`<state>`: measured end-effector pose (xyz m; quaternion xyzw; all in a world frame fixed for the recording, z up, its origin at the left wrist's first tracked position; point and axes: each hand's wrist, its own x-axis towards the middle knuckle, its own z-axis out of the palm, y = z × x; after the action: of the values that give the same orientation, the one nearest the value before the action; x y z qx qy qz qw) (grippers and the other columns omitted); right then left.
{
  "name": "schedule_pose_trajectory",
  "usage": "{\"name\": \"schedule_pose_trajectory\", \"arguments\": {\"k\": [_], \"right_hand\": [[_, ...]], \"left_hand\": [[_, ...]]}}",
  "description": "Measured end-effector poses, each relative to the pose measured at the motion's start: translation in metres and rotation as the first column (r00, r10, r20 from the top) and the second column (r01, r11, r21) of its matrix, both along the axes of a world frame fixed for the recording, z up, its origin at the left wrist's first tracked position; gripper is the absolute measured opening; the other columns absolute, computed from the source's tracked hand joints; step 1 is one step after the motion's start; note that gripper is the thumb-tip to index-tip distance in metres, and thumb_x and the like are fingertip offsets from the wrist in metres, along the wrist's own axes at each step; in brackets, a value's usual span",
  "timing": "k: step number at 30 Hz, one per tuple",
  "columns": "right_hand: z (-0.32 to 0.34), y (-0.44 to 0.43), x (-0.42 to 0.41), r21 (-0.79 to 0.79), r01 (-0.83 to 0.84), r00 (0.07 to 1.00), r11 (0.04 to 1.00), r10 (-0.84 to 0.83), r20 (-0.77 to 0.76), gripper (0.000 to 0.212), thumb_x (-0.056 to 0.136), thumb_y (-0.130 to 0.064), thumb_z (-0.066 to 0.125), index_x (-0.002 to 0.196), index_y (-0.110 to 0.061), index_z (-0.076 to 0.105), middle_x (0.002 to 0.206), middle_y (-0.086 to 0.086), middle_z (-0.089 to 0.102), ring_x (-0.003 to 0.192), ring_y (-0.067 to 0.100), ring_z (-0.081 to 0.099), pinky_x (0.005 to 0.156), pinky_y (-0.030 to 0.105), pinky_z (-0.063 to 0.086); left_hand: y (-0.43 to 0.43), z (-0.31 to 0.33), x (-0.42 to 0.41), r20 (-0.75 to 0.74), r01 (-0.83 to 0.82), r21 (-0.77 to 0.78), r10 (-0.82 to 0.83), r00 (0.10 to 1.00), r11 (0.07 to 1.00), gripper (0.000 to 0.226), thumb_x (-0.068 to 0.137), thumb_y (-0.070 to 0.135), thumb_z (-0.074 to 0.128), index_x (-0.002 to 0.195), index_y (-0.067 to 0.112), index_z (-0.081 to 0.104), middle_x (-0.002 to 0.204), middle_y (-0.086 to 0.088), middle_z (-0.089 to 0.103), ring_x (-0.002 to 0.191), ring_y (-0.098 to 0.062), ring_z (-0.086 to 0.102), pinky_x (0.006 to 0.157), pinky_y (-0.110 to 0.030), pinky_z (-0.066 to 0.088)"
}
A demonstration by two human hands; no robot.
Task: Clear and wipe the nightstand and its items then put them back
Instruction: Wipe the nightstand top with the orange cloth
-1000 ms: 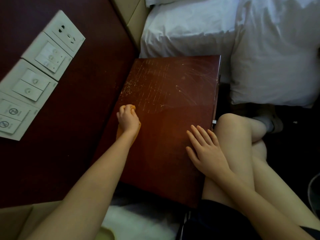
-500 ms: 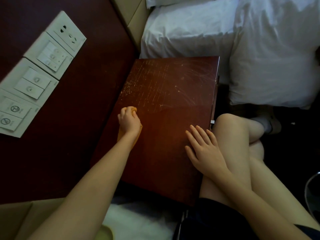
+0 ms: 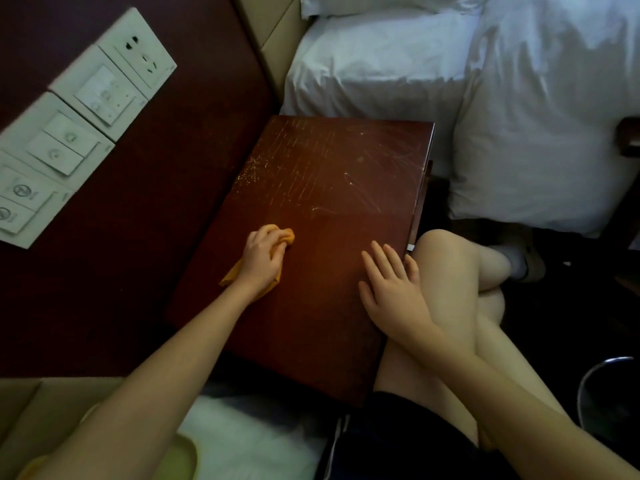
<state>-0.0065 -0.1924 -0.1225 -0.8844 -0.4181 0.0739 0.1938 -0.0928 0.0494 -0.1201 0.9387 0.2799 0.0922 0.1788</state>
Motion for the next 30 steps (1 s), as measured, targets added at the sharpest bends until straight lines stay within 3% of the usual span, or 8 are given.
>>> {"name": "schedule_pose_trajectory", "arguments": {"k": [4, 8, 12, 16, 19, 21, 27, 30], "right_hand": [[-0.001, 0.012, 0.028, -0.022, 0.107, 0.994, 0.994, -0.106, 0.031, 0.057, 0.097, -0.034, 0.034, 0.148, -0.013, 0.019, 0.156, 0.006, 0.012, 0.144, 0.024, 0.005, 0.113, 0.039, -0.003], [-0.003, 0.028, 0.053, -0.129, 0.393, 0.912, 0.91, -0.404, -0.07, 0.066, 0.096, -0.035, 0.032, 0.148, -0.004, 0.005, 0.155, 0.02, 0.001, 0.143, 0.032, 0.0, 0.113, 0.043, -0.004], [-0.011, 0.045, 0.049, -0.158, 0.49, 0.853, 0.858, -0.509, -0.119, 0.069, 0.098, -0.038, 0.028, 0.146, 0.003, -0.001, 0.153, 0.025, -0.001, 0.142, 0.034, -0.001, 0.113, 0.042, -0.008], [-0.021, 0.051, 0.042, -0.093, 0.554, 0.814, 0.827, -0.562, -0.146, 0.07, 0.098, -0.037, 0.027, 0.144, 0.007, -0.002, 0.153, 0.025, 0.002, 0.143, 0.032, -0.001, 0.111, 0.035, -0.013], [-0.024, 0.053, 0.041, -0.06, 0.539, 0.833, 0.84, -0.542, -0.11, 0.069, 0.098, -0.037, 0.028, 0.145, 0.006, 0.002, 0.152, 0.026, 0.007, 0.143, 0.031, 0.004, 0.111, 0.034, -0.012], [-0.025, 0.053, 0.041, -0.046, 0.536, 0.838, 0.843, -0.538, -0.093, 0.068, 0.098, -0.037, 0.03, 0.145, 0.006, 0.004, 0.152, 0.027, 0.009, 0.142, 0.032, 0.007, 0.11, 0.034, -0.011], [-0.028, 0.053, 0.044, -0.031, 0.531, 0.841, 0.847, -0.531, -0.107, 0.068, 0.097, -0.036, 0.031, 0.146, 0.003, 0.005, 0.152, 0.025, 0.011, 0.142, 0.031, 0.009, 0.11, 0.034, -0.01], [-0.025, 0.052, 0.043, 0.001, 0.52, 0.844, 0.854, -0.514, -0.152, 0.063, 0.097, -0.032, 0.033, 0.147, 0.0, 0.009, 0.152, 0.025, 0.011, 0.142, 0.032, 0.011, 0.111, 0.034, -0.006]], "left_hand": [[-0.009, -0.006, 0.022, 0.08, -0.351, 0.012, 0.349, 0.934, 0.936, 0.024, 0.095, 0.017, 0.044, 0.113, 0.017, 0.061, 0.128, -0.004, 0.049, 0.113, -0.023, 0.042, 0.087, -0.026, 0.031], [-0.023, -0.011, 0.05, 0.122, -0.556, 0.016, 0.55, 0.826, 0.831, 0.025, 0.095, 0.016, 0.043, 0.112, 0.018, 0.06, 0.125, -0.003, 0.051, 0.108, -0.023, 0.043, 0.085, -0.03, 0.035], [-0.03, -0.012, 0.058, 0.112, -0.459, 0.054, 0.451, 0.885, 0.887, 0.025, 0.095, 0.016, 0.044, 0.114, 0.017, 0.06, 0.126, -0.005, 0.051, 0.109, -0.024, 0.044, 0.087, -0.03, 0.035], [-0.044, -0.011, 0.047, 0.085, -0.131, 0.055, 0.126, 0.988, 0.99, 0.027, 0.093, 0.016, 0.047, 0.117, 0.016, 0.06, 0.123, -0.007, 0.052, 0.11, -0.025, 0.043, 0.087, -0.026, 0.031], [-0.05, -0.012, 0.033, 0.078, 0.033, 0.073, -0.038, 0.996, 0.997, 0.027, 0.091, 0.015, 0.051, 0.116, 0.016, 0.062, 0.115, -0.006, 0.056, 0.105, -0.023, 0.046, 0.086, -0.024, 0.031], [-0.051, -0.014, 0.032, 0.104, -0.016, 0.089, 0.006, 0.995, 0.996, 0.027, 0.091, 0.015, 0.052, 0.115, 0.015, 0.063, 0.115, -0.007, 0.056, 0.104, -0.024, 0.047, 0.086, -0.024, 0.032], [-0.051, -0.014, 0.07, 0.111, -0.441, 0.073, 0.432, 0.895, 0.894, 0.029, 0.095, 0.018, 0.043, 0.12, 0.016, 0.058, 0.129, -0.007, 0.05, 0.11, -0.024, 0.045, 0.087, -0.032, 0.041], [-0.056, -0.012, 0.068, 0.108, -0.367, 0.098, 0.357, 0.928, 0.925, 0.029, 0.095, 0.017, 0.045, 0.12, 0.015, 0.059, 0.127, -0.009, 0.051, 0.109, -0.026, 0.046, 0.087, -0.032, 0.04]]}}
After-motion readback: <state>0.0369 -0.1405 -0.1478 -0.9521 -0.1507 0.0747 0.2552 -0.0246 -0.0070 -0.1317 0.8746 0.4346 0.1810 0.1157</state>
